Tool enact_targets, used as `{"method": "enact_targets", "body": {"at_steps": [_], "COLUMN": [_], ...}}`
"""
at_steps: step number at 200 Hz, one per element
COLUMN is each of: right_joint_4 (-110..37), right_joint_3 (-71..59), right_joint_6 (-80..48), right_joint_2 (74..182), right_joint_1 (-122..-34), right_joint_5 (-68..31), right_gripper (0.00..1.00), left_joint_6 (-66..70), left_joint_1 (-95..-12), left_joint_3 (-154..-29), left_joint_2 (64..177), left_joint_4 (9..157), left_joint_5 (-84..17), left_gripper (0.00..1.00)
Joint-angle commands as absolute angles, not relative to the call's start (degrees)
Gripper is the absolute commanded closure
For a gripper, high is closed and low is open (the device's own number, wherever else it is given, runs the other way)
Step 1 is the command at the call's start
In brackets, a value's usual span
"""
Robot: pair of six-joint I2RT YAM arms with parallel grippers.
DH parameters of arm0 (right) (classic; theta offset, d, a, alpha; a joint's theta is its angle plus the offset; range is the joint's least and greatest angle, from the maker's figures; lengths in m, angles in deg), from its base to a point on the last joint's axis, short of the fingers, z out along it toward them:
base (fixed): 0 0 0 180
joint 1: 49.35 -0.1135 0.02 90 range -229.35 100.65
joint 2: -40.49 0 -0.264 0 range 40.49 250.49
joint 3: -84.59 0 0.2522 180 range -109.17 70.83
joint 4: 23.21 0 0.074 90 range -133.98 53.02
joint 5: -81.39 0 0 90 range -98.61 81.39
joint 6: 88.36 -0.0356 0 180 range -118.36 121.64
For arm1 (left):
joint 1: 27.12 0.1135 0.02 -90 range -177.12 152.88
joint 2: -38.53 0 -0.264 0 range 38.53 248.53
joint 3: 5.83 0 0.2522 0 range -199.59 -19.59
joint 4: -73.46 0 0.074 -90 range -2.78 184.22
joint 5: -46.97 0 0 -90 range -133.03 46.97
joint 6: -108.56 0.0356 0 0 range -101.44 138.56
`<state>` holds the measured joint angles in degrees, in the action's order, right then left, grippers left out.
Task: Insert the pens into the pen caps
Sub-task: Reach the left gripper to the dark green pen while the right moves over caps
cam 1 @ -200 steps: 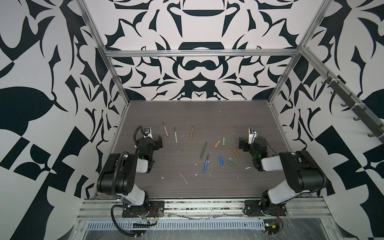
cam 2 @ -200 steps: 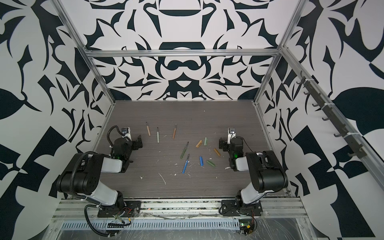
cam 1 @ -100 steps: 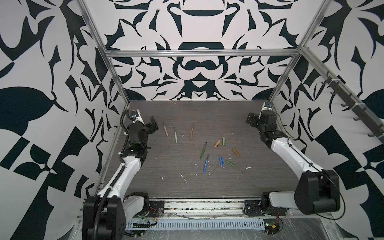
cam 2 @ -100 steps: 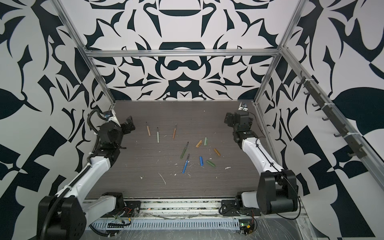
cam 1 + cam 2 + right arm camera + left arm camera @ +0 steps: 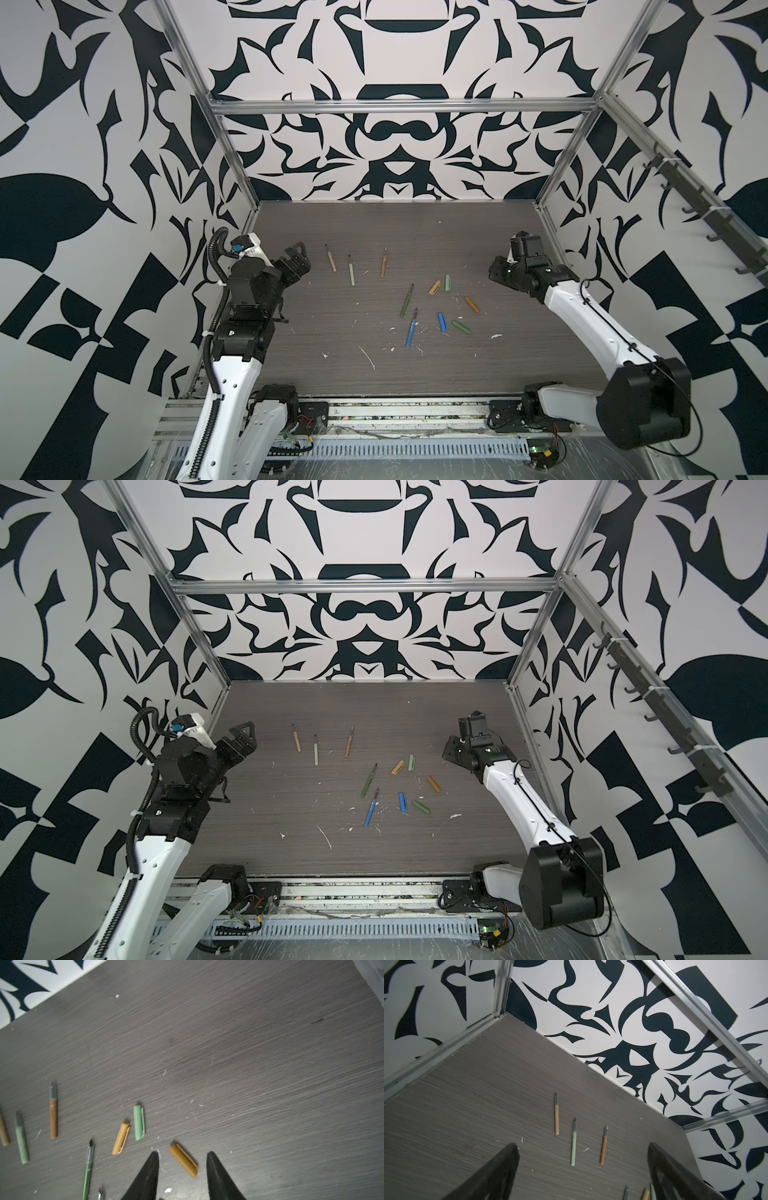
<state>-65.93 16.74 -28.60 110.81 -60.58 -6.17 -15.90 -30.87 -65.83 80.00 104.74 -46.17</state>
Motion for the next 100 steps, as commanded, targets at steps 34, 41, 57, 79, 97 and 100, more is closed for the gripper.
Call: {"method": "enact_targets", "body": {"at_steps": [34,41,57,79,97,100], "right_joint_4": [-71.7,-72.0,-72.1,-70.9,-70.1,-69.9], "right_joint_3": [20.8,21.2,22.0,22.7,23.0,23.0], "right_joint_6": [-29.2,-29.1,-28.3,-28.1,-28.1,-28.1], "right_joint_2": [104.0,103.8,103.4,102.9,102.9,102.9], "right_joint_1": [-67.3,-67.4,-67.9,-68.4,-68.7,-68.6], "right_joint_5": [-1.8,-3.2,-5.3,-6.7,-7.7,-7.8], "right_gripper": [0.71,0.72,0.72,0.73,0.73,0.74], "left_joint_6": [-19.2,-17.9,-16.4,-16.5,-15.0,-14.7], "left_joint_1": [-30.6,-30.6,-30.6,-30.6,-31.8,-32.5], "left_joint_3": [-60.8,-59.8,-57.5,-58.1,-62.3,-63.1], "left_joint_2": [71.5,70.5,69.5,74.6,83.4,85.0], "left_joint_4": [111.5,110.4,106.9,106.6,110.7,111.5], "left_joint_5": [-40.1,-37.7,-32.7,-29.2,-26.3,-26.3], "left_gripper": [0.03,0.03,0.05,0.14,0.27,0.27]}}
